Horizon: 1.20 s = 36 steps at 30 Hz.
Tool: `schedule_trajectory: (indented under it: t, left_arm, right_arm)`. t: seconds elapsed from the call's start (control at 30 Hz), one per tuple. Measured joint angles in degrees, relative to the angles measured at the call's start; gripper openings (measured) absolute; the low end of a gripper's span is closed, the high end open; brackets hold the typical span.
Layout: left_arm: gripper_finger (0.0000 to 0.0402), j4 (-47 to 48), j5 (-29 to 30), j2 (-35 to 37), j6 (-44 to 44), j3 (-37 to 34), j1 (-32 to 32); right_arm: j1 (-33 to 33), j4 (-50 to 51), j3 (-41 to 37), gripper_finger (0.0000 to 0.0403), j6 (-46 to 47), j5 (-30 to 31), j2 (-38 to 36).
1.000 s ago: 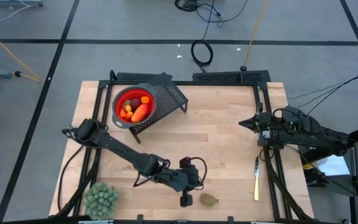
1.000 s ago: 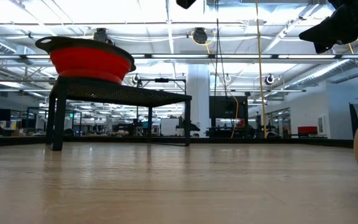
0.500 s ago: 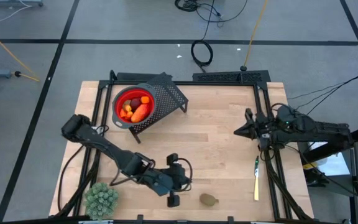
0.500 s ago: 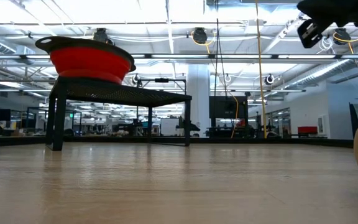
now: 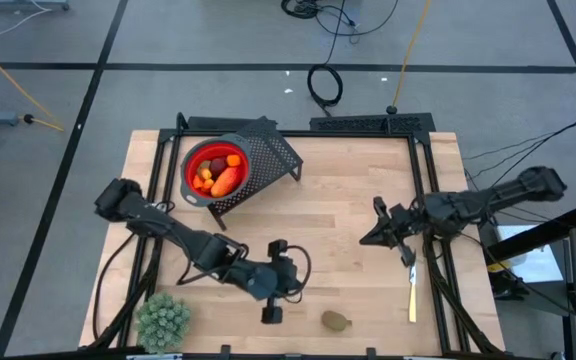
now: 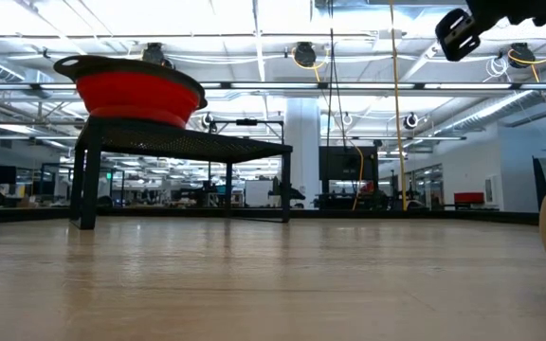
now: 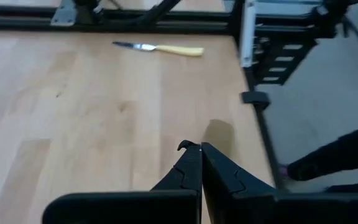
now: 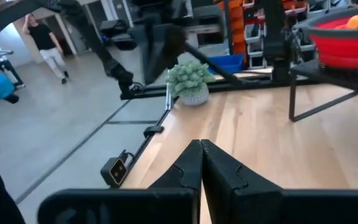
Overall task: Pick & Place Fruit
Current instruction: Put the kiwi into the red strainer bowl on the shelf
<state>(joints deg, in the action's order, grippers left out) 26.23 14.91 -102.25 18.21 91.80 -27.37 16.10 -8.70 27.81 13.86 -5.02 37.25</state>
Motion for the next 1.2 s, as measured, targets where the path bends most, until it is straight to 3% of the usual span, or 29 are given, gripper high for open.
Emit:
schedule_trajectory:
  t: [0.23, 0.5, 0.7, 1.07, 1.2]
  left_arm:
    - [0.0, -3.4, -3.2, 0.0, -2.0, -3.7, 2.8]
    - [0.0, -3.7, -5.9, 0.2, -4.0, -5.5, 3.7]
    - [0.0, -4.4, -5.6, 5.9, -2.4, -11.4, 3.6]
    - [0.0, -9.3, 1.4, 22.1, 0.4, -27.3, 0.9]
    - [0.0, -9.2, 3.1, 25.7, 0.4, -29.8, -0.6]
  right_arm:
    - [10.1, 2.2, 5.0, 0.0, -1.9, 11.2, 4.5]
    - [20.0, 12.0, 14.8, 0.0, -3.0, 20.2, 12.8]
    - [24.9, 20.0, 22.7, 0.0, -2.6, 20.4, 21.5]
    - [28.8, 37.4, 40.3, 0.0, 0.5, 19.7, 40.1]
    - [29.1, 43.3, 47.1, 0.0, 0.4, 15.5, 46.4]
